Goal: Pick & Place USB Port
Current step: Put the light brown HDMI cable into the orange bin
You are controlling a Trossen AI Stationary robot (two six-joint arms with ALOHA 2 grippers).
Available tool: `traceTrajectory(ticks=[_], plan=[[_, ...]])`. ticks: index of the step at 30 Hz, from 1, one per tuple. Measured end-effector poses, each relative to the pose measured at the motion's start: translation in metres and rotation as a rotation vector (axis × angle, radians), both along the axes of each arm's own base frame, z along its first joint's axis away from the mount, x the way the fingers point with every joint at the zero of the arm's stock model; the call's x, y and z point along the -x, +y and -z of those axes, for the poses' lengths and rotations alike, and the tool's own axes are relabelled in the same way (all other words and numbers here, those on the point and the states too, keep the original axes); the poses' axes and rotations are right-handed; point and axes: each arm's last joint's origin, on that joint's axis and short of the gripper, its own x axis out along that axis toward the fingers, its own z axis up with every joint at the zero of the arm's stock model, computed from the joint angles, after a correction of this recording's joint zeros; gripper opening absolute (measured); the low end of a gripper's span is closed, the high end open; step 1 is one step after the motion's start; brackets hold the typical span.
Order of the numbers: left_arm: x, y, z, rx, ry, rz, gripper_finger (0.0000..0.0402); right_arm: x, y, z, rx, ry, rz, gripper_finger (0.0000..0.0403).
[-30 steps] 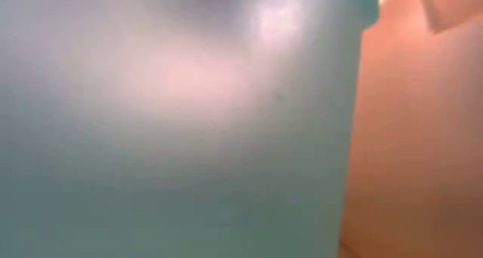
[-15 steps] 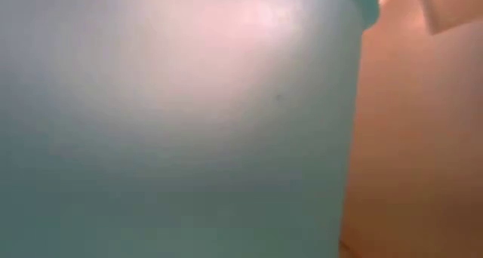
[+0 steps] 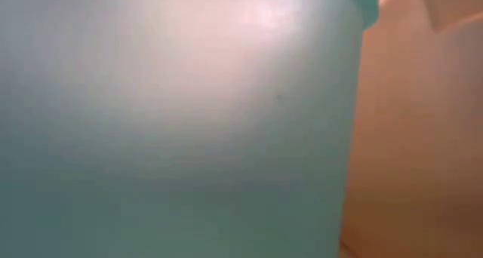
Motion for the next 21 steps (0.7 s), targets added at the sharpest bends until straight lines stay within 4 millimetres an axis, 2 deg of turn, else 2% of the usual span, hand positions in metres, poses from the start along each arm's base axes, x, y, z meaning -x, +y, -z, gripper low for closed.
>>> traceTrajectory(ticks=[6,11,14,17,21], plan=[[0.0,0.001,0.0,-0.007,-0.003,-0.018,0.0129,0.027,-0.035,0.016,-0.044,-0.044,0.148,0.0093],[0.0,0.001,0.0,-0.016,0.0,-0.016,0.0129,0.042,-0.057,0.021,0.012,-0.153,0.24,0.0093],[0.0,0.001,0.0,-0.016,0.0,-0.016,0.0129,0.047,-0.066,0.025,0.048,-0.218,0.25,0.0093],[0.0,0.001,0.0,-0.016,0.0,-0.016,0.0129,0.048,-0.072,0.031,0.014,-0.294,0.254,0.0093],[0.0,0.002,0.001,-0.033,0.005,-0.04,0.0129,0.035,-0.081,0.029,-0.016,-0.482,0.195,0.0093]])
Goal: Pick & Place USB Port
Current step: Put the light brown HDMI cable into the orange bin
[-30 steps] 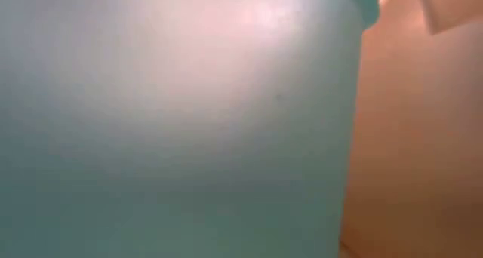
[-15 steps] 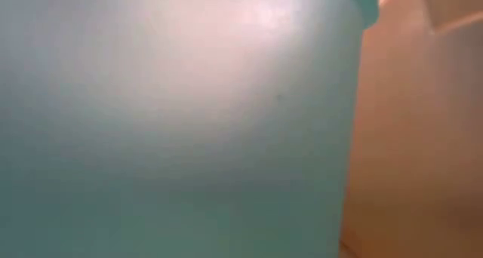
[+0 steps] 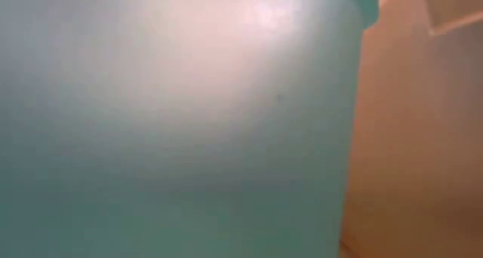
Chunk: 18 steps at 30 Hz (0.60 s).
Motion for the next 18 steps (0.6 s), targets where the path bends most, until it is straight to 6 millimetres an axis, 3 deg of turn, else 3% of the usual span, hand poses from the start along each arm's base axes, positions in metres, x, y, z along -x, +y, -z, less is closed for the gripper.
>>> traceTrajectory(ticks=[6,14,18], plan=[[0.003,0.01,0.008,0.005,0.054,-0.179,0.0129,-0.019,-0.009,-0.004,-0.006,-0.117,-0.141,0.0093],[0.025,0.05,0.042,0.181,0.366,-0.673,0.0129,-0.028,-0.008,0.013,-0.013,-0.048,-0.132,0.0093],[0.034,0.059,0.047,0.13,0.43,-0.769,0.0129,-0.033,-0.005,0.022,-0.013,-0.041,-0.137,0.0093]])
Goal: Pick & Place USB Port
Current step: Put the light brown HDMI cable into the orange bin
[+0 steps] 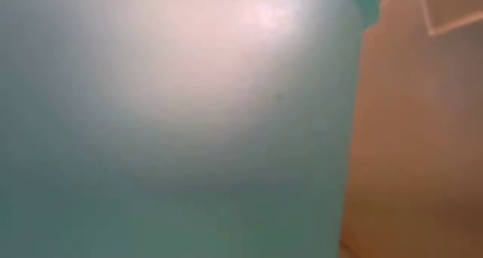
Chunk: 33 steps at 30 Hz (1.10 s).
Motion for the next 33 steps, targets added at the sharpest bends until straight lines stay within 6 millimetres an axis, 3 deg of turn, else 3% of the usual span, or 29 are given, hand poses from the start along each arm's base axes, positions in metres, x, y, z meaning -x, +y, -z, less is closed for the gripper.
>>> traceTrajectory(ticks=[5,12,17,23,33], plan=[[0.004,0.008,0.003,0.008,-0.029,-0.153,0.0129,-0.007,0.005,0.007,-0.007,-0.026,-0.013,0.0093],[0.013,0.024,0.027,0.098,0.058,-0.313,0.0129,-0.012,0.009,0.013,-0.015,-0.057,-0.04,0.0093],[0.01,0.038,0.029,0.119,0.065,-0.405,0.0129,-0.015,0.01,0.013,-0.009,-0.085,-0.044,0.0093],[0.009,0.054,0.032,0.178,0.116,-0.431,0.0129,-0.015,0.01,0.011,-0.005,-0.11,-0.046,0.0093],[0.009,0.074,0.065,0.279,0.094,-0.369,0.0129,-0.015,0.01,0.01,0.002,-0.112,-0.046,0.0093]])
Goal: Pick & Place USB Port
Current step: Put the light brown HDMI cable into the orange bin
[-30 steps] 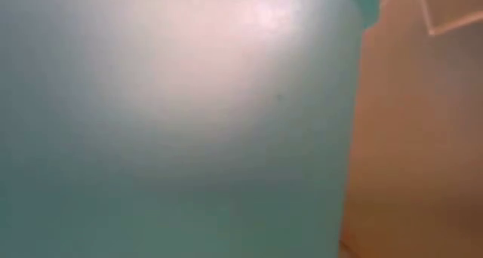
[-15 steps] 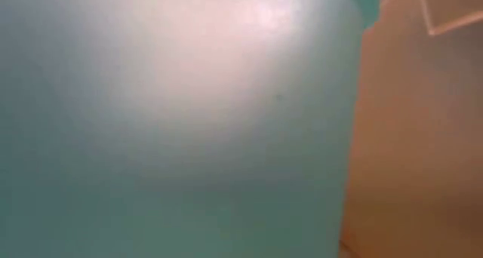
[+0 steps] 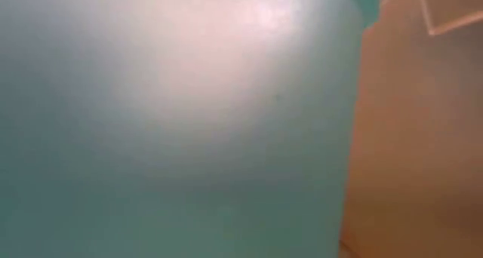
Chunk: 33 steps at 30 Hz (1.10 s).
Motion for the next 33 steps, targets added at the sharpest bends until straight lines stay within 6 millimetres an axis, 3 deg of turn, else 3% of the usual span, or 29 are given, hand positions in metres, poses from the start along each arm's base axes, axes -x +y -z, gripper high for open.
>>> traceTrajectory(ticks=[8,18,24,33], plan=[[0.004,0.009,0.012,0.006,-0.026,-0.015,0.0129,0.0,0.0,0.0,0.003,-0.001,0.0,0.0093],[0.003,0.007,0.014,0.072,-0.041,0.056,0.0129,0.0,0.0,0.0,0.002,-0.004,0.0,0.0093],[-0.011,0.01,0.007,-0.036,-0.113,0.28,0.0129,0.0,0.0,0.0,0.005,-0.004,0.0,0.0093],[-0.014,0.011,0.005,-0.063,-0.134,0.29,0.0129,0.0,0.0,0.0,0.005,-0.002,0.0,0.0093]])
